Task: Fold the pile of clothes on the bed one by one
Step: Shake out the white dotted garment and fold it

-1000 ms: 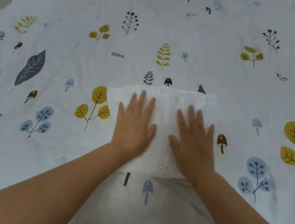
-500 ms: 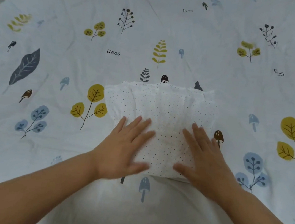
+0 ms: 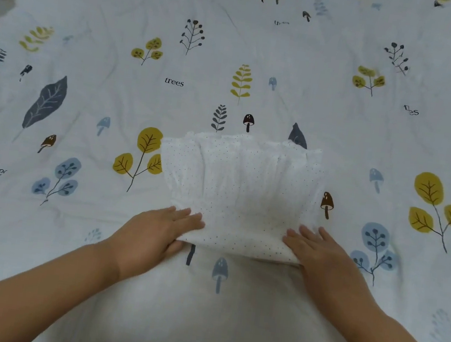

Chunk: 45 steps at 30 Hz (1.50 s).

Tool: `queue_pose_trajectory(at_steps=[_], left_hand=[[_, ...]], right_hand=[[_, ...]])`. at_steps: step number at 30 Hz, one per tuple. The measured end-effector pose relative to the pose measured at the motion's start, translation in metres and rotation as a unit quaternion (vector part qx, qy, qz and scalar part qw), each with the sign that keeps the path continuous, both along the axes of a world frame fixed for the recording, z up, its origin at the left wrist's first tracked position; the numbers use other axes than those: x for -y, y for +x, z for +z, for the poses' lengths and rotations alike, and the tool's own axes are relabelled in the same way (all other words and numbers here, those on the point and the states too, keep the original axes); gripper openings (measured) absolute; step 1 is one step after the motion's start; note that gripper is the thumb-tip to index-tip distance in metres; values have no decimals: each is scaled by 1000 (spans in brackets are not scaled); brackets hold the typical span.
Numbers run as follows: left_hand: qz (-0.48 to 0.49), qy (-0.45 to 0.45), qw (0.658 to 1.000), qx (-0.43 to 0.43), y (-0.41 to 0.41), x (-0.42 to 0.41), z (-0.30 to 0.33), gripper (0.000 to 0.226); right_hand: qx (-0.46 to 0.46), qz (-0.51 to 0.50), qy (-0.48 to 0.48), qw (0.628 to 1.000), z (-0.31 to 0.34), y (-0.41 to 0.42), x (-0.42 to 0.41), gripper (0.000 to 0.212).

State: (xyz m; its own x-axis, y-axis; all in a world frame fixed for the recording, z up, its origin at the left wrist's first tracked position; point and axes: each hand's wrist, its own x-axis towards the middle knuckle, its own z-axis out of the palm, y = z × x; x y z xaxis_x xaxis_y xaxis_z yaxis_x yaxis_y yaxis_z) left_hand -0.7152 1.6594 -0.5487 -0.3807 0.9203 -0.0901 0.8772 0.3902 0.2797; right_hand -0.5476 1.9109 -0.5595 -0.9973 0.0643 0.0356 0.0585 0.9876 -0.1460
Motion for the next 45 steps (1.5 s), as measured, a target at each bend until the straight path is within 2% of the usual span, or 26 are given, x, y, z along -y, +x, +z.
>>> queue_pose_trajectory(at_steps=[3, 5, 7, 9, 11, 14, 16, 19, 21, 23, 25, 26, 28, 29, 32, 38, 41, 43, 45], left_hand=[[-35, -68, 996, 35, 15, 16, 20, 43], [-4, -109, 985, 136, 24, 22, 37, 49], [21, -110, 961, 252, 23, 22, 48, 46], [104, -54, 940, 321, 10, 14, 53, 41], [181, 4, 918, 354, -8, 2, 54, 42], [272, 60, 905, 323, -32, -22, 49, 26], [317, 77, 910, 257, -42, -37, 38, 10], [388, 75, 908, 136, -46, -55, 14, 9], [426, 43, 900, 76, -44, -63, 2, 18], [429, 30, 903, -1, -35, -67, -6, 37], [366, 93, 923, -74, -19, -74, -9, 51], [309, 114, 940, -91, -9, -77, -11, 56], [203, 71, 973, -83, 6, -79, -24, 60], [182, 31, 981, -62, 9, -77, -32, 63], [225, -81, 971, -1, 0, -72, -55, 72], [220, -98, 970, 28, -6, -77, -56, 71], [271, -89, 958, 26, -11, -72, -38, 65], [373, -39, 927, -17, -13, -63, -25, 74], [487, -18, 873, 10, -14, -55, -18, 85]], right_hand=[[90, 8, -34, 995, 32, 17, 13, 69], [189, 0, -61, 980, 58, 19, 23, 56], [248, -42, -173, 952, 70, 21, 23, 40], [247, -87, -246, 933, 74, 16, 18, 35], [182, -148, -307, 922, 73, 2, 11, 27], [54, -239, -309, 919, 56, -32, -6, 22], [-5, -267, -294, 918, 44, -55, -12, 20], [-44, -310, -274, 909, 27, -81, -11, 23], [-36, -340, -226, 912, 21, -90, -3, 37], [-48, -326, -130, 935, 15, -92, 14, 48], [-64, -255, -53, 963, 6, -89, 41, 50], [-42, -222, -42, 973, 3, -87, 53, 53], [76, -177, -28, 981, -7, -84, 65, 66], [125, -171, -32, 977, -15, -82, 65, 68], [217, -194, -46, 955, -32, -80, 51, 58], [246, -193, -30, 949, -25, -82, 44, 58], [233, -202, -31, 951, -13, -80, 41, 62], [168, -254, -41, 952, -6, -75, 36, 66], [100, -352, -96, 925, 2, -69, 31, 73]])
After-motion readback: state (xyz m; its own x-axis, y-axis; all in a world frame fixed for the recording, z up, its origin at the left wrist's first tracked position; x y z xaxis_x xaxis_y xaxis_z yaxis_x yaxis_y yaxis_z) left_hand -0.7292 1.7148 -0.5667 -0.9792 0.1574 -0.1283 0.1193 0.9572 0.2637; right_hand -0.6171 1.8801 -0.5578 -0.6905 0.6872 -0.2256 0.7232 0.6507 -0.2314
